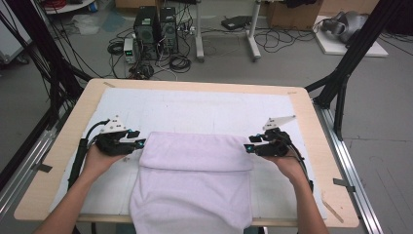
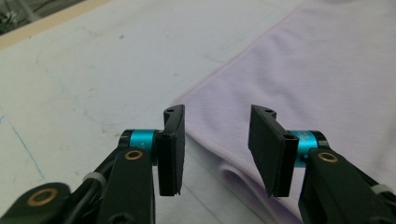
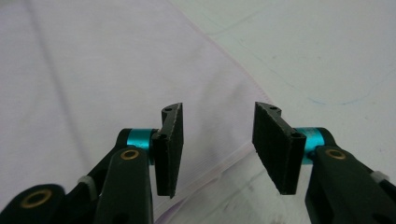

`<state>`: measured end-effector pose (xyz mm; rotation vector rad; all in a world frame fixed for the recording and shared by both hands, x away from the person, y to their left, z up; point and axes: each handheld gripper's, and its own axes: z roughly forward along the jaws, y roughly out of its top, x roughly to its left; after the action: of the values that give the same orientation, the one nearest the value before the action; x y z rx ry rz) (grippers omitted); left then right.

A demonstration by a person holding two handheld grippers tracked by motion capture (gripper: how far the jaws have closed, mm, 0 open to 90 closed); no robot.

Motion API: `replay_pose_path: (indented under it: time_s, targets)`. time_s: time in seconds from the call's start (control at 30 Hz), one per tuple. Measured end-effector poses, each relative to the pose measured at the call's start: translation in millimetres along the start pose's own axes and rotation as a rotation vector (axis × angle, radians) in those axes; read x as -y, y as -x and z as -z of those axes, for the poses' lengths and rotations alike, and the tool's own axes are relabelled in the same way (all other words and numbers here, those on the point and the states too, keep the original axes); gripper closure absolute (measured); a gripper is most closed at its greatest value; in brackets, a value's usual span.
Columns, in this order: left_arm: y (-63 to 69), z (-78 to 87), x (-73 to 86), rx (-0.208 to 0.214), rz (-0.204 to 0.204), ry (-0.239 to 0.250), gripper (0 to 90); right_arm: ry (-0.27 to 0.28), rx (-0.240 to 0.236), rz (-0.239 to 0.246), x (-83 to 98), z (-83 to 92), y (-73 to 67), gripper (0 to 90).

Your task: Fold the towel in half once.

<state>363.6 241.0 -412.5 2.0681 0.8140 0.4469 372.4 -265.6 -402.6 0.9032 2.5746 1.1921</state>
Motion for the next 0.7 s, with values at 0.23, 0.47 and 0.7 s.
replay_pose_path:
  time_s: [0.23, 0.47, 0.7]
  targets:
    - [-12.2, -49.0, 2.0, -0.001, 0.059, -0.105, 52.5, -0.089, 0.088, -0.054, -5.2, -42.5, 18.3, 47.1]
    - [-3.7, -51.2, -0.2, 0.018, -0.010, -0.112, 84.1, -0.108, 0.095, 0.018, -1.8, -50.5, 11.3, 82.3]
    - [2.4, -8.1, -15.0, 0.002, -0.022, 0.046, 85.5, 0.011, 0.051, 0.044, -11.1, -23.0, -0.6, 83.7]
